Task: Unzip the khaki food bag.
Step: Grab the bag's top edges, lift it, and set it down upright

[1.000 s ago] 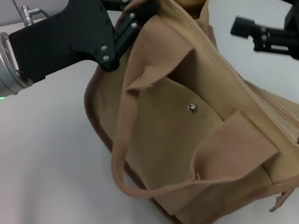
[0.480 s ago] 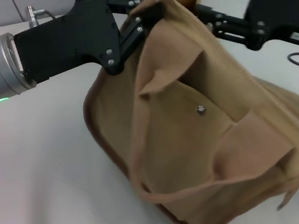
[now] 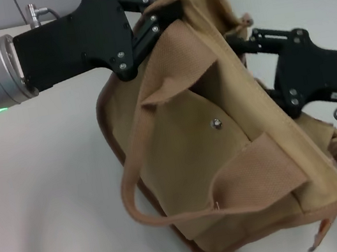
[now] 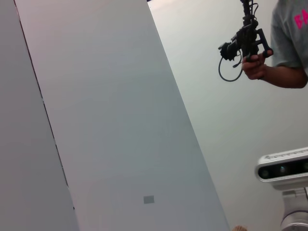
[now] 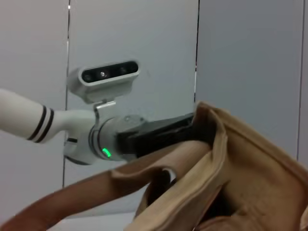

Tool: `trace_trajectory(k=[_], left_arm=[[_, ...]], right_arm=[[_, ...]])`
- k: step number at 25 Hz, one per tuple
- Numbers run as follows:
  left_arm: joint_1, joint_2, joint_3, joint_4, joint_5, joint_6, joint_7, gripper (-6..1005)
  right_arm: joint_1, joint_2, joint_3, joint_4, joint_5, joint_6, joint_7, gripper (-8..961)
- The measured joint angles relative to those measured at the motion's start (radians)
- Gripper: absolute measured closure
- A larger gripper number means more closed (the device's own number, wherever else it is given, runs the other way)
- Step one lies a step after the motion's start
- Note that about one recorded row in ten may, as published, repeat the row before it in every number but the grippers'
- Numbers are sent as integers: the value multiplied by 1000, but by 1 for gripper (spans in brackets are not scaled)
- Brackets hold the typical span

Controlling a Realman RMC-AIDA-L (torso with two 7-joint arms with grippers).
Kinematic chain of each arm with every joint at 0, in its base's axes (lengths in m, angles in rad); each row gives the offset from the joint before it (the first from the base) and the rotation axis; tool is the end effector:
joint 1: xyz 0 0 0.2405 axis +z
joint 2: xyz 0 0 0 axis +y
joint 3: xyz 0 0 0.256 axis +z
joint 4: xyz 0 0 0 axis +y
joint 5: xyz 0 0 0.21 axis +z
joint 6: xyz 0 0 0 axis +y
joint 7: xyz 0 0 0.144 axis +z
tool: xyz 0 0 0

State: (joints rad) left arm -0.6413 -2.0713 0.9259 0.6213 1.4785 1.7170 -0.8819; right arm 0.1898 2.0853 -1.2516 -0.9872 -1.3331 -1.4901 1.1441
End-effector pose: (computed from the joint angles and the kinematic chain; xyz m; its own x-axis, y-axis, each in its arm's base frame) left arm -0.1582 0.3449 0.0118 0.6239 -0.3370 0.7052 -0.1013 -0.9295 -0.3546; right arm 0.2213 0.2839 0.0086 0.7409 0.0578 -0.6691 -0.2136 -0.9243 -0.3163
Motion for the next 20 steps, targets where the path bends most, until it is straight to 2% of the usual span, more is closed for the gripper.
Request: trace_trajectory(k=[10,15,20], left_arm=[[-3,1,-1,14,-11,-5,1,963],[-5,0,4,14,-11,-5,2,962],[-11,0,6,14,-11,-5,2,962]], right_arm=[[-36,3,108,16,4,-123,-2,316],[-23,5,103,16,4,-112,-33,332],[13,6,46,21,14,-16,-108,348]])
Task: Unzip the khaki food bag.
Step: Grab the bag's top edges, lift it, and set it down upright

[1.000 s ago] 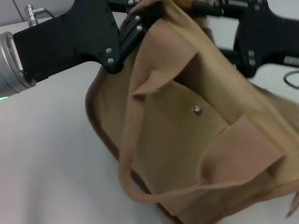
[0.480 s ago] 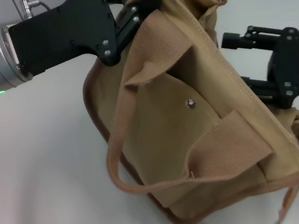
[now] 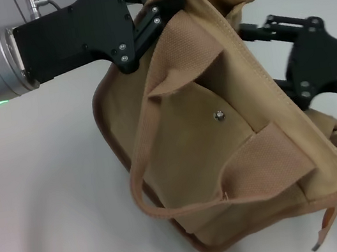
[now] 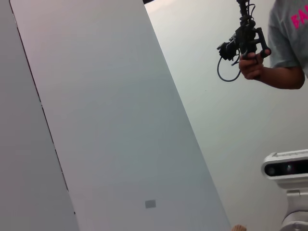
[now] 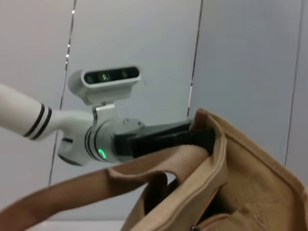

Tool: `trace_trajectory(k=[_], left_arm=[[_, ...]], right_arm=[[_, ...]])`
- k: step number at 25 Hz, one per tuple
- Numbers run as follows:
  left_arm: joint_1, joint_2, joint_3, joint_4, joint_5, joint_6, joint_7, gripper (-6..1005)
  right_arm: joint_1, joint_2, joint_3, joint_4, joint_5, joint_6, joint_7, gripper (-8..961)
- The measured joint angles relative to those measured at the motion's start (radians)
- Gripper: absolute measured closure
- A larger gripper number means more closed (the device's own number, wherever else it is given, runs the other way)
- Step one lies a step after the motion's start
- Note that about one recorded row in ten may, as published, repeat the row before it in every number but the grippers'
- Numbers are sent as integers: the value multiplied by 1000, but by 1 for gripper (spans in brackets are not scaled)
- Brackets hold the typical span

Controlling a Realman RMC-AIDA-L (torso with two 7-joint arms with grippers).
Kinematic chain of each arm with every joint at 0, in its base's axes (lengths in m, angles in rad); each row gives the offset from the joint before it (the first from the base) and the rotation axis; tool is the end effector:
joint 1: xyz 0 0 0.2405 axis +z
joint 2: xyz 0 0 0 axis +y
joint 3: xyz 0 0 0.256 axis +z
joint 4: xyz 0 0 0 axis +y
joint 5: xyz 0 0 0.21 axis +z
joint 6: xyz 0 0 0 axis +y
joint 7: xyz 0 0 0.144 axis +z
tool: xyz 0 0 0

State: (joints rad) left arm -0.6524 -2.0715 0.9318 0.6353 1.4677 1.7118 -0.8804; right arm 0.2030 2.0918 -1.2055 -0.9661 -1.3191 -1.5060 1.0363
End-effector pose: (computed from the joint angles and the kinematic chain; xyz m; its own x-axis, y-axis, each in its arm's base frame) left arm -0.1518 0.3481 0.0137 0.6159 -0.3588 0.7013 -0.1191 -0.9224 -0.3674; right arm 0.2222 0.2879 0.0151 0.7384 0.1610 -0.6549 -0.1611 -0.9008 -0.4032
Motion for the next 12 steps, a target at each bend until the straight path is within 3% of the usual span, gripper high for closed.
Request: trace_trajectory(k=[12], left_arm=[[-3,0,2,0,-11,0,-3,962]], right_arm=[[14,-1,-59,-7,5,48,-33,385]])
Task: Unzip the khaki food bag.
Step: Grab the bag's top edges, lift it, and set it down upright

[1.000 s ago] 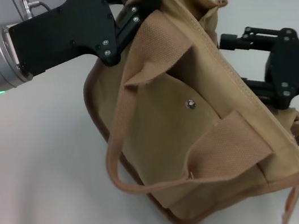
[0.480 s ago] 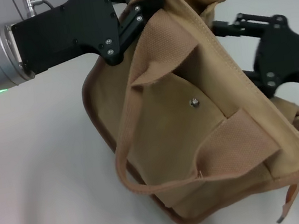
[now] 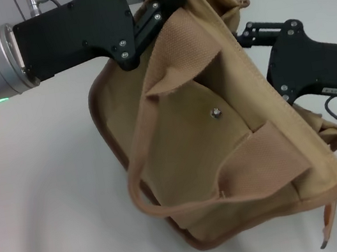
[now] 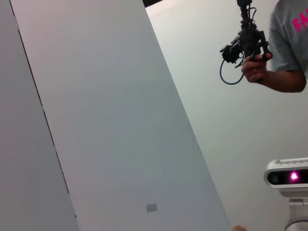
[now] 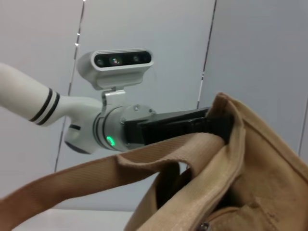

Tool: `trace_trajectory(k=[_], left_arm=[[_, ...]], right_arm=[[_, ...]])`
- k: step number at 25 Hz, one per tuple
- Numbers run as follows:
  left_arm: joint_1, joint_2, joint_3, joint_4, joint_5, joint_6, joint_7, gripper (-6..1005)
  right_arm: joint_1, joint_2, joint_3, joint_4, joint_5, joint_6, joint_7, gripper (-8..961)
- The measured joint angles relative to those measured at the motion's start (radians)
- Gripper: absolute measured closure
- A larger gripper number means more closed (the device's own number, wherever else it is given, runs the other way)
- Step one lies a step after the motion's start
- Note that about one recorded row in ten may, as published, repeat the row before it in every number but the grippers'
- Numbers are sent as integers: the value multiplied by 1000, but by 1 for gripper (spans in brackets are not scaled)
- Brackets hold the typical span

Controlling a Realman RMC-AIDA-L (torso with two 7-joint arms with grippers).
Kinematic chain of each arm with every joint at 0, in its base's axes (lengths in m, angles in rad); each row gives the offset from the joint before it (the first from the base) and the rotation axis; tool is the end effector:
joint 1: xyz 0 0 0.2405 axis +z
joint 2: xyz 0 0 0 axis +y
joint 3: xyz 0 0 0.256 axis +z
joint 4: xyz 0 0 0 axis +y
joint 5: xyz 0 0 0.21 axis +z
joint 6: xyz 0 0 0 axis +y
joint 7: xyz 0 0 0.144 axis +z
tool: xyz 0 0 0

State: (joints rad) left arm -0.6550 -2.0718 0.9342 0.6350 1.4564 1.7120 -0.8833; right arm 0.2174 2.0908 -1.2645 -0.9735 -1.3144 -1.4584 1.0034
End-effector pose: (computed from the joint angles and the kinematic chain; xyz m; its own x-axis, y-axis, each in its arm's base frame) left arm -0.1498 0.3487 0.0144 0.6086 -0.3596 0.7073 -0.1165 -0.9222 -0.3687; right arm 0.2139 0.2925 0.0048 0.7562 0.1899 -0.6261 -0.1144 -0.9038 -0.4123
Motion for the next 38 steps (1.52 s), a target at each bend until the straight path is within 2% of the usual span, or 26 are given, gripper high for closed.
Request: trace_trajectory(k=[7,10,14,20,26,28,31,33,34,37,38], left_arm=[[0,1,0,-3,-1,0,0,961],[0,1,0,-3,-2,0,1,961],[1,1,1,-4,-2,0,1,961],[4,0,0,-3,-2,0,1,961],[5,-1,-6,-5,-2,-8,1,960],[5,-1,-7,-5,-2,-13,1,960],[4,-1,-7,-7,-2,-18,1,960],[2,-1,-8,-8,-2,-25,1,960],[2,-1,-8,-8,-2,-25,1,960],[2,-1,-8,-9,-2,-28,1,960],[1,-1,-8,-9,-3,-29,1,960]], right_arm=[[-5,1,-25,24,31,3,-67,407],[1,1,-37,42,51,5,-94,645],[13,1,-56,52,53,15,-99,835],[10,-1,-58,52,53,13,-101,892],[-41,-6,-21,42,9,-67,-103,950],[-91,-6,46,43,-24,-147,-103,939],[-125,-6,90,47,-41,-198,-101,923],[-180,-5,162,53,-87,-281,-97,912],[-180,-5,162,53,-87,-281,-97,907],[-229,-4,241,78,-153,-385,-96,891],[-247,-4,296,104,-197,-435,-97,886]])
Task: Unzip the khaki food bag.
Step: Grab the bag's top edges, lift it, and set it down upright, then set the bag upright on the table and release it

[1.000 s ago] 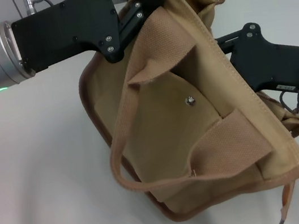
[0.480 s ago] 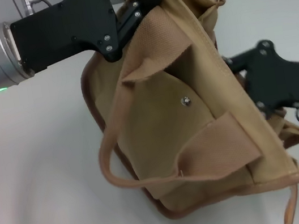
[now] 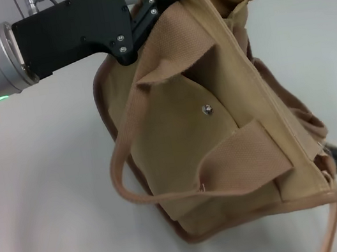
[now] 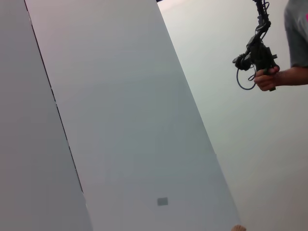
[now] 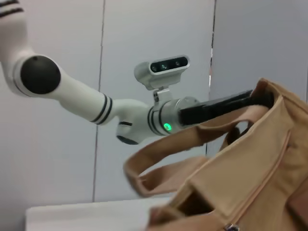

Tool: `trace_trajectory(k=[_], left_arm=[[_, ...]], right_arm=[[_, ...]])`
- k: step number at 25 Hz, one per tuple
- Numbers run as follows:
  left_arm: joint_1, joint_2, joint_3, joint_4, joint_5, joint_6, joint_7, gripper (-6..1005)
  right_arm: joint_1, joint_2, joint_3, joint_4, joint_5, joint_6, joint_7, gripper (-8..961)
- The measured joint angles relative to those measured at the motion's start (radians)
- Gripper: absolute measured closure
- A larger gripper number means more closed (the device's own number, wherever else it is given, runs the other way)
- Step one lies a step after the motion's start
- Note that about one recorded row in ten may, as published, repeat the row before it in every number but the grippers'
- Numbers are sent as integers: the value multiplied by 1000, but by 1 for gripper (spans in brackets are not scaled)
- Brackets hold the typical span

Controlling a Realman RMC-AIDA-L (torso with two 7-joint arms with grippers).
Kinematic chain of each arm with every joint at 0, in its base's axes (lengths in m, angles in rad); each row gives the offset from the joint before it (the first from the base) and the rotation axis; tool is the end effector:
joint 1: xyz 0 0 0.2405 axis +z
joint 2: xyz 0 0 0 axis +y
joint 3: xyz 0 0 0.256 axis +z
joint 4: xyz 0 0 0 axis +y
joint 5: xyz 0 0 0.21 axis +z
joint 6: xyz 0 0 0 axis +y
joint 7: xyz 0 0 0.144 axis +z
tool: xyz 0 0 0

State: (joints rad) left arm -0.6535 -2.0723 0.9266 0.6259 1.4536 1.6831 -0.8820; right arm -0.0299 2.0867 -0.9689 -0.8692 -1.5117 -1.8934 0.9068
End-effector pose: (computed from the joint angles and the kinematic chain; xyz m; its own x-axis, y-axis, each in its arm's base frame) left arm -0.1529 0.3526 0.0139 0.6206 -0.3507 0.7014 -0.0855 -0.9194 -0.3840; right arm 0.2961 0.1762 0.0316 0.7321 0.0708 -0.6775 -0.2148 -0.9199 -0.3282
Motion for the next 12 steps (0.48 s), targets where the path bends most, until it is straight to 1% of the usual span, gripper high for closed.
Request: trace_trajectory(k=[1,4,5,6,9,10,11,12], left_arm=[[0,0,0,0,0,0,0,960],[0,-1,2,0,0,-4,0,960],[0,-1,4,-1,-1,-6,1,960],[0,-1,4,-1,-1,-6,1,959],[0,-1,6,-2,-1,-6,1,959],[1,-1,7,-2,-1,-6,1,959],[1,-1,7,-2,-1,-7,1,959],[1,-1,7,-2,-1,-7,1,959]], right_arm=[[0,0,0,0,0,0,0,880],[-3,-2,85,54,-50,-49,11,864],[9,-3,144,101,-56,-71,33,859],[9,-3,144,101,-56,-71,33,853],[24,-4,230,140,-63,-76,72,837],[30,-4,292,154,-85,-59,76,832],[30,-4,292,154,-85,-59,76,826],[32,-4,316,157,-100,-49,69,821]])
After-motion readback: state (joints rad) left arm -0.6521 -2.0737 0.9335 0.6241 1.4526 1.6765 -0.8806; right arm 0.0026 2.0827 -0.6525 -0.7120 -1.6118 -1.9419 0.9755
